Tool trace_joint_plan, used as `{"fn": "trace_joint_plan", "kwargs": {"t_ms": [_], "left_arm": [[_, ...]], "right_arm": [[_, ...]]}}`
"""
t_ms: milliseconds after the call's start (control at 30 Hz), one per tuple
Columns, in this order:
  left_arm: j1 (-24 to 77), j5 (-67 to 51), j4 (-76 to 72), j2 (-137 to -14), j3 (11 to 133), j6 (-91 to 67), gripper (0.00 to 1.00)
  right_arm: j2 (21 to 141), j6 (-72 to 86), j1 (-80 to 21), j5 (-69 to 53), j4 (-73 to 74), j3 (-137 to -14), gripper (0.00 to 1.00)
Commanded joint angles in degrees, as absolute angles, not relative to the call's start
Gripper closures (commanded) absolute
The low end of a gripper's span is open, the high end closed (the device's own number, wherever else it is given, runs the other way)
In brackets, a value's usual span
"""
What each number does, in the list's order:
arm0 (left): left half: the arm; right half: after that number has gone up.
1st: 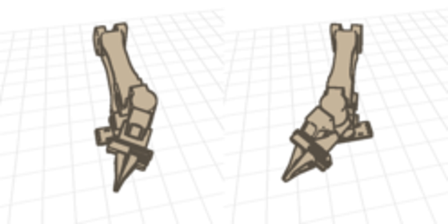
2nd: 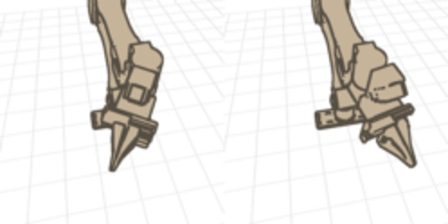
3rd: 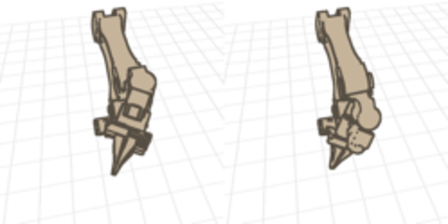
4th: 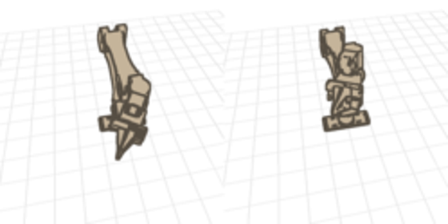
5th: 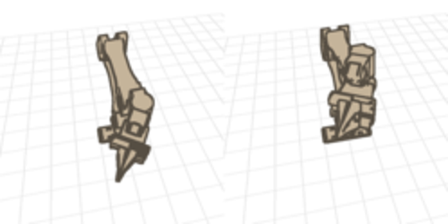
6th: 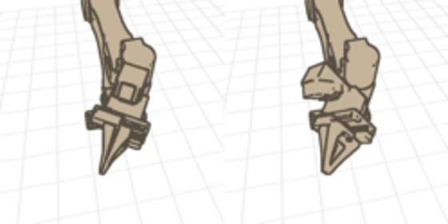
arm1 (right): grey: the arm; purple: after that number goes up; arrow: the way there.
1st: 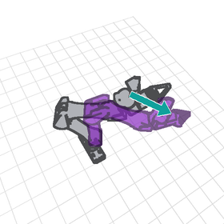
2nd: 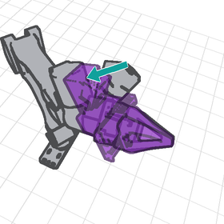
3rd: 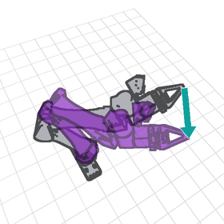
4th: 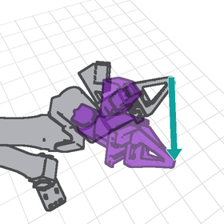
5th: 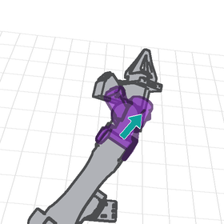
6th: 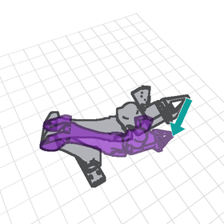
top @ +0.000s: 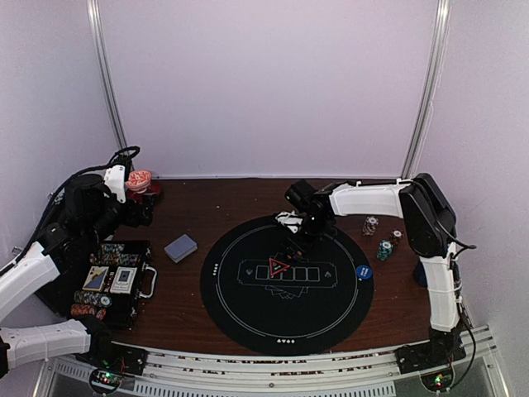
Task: Distribute texas hold em gaming equipment
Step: Pick up the big blind button from the poker table mat.
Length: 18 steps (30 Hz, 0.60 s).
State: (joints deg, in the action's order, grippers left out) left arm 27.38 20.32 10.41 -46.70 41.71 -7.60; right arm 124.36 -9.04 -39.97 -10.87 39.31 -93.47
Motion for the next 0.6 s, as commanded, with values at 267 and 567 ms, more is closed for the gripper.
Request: {"fn": "trace_joint_plan", "kwargs": {"t_ms": [267, 567], "left_arm": [[27.4, 19.6, 8.0, -46.3, 42.9, -7.4, 0.02], [27.4, 19.5, 8.0, -46.1, 42.9, -7.4, 0.02]], "right_arm": [[126.5, -10.5, -42.9, -11.7, 40.8, -93.6, 0.14], [126.9, -10.2, -43.6, -9.9, 40.3, -93.0, 0.26]]}}
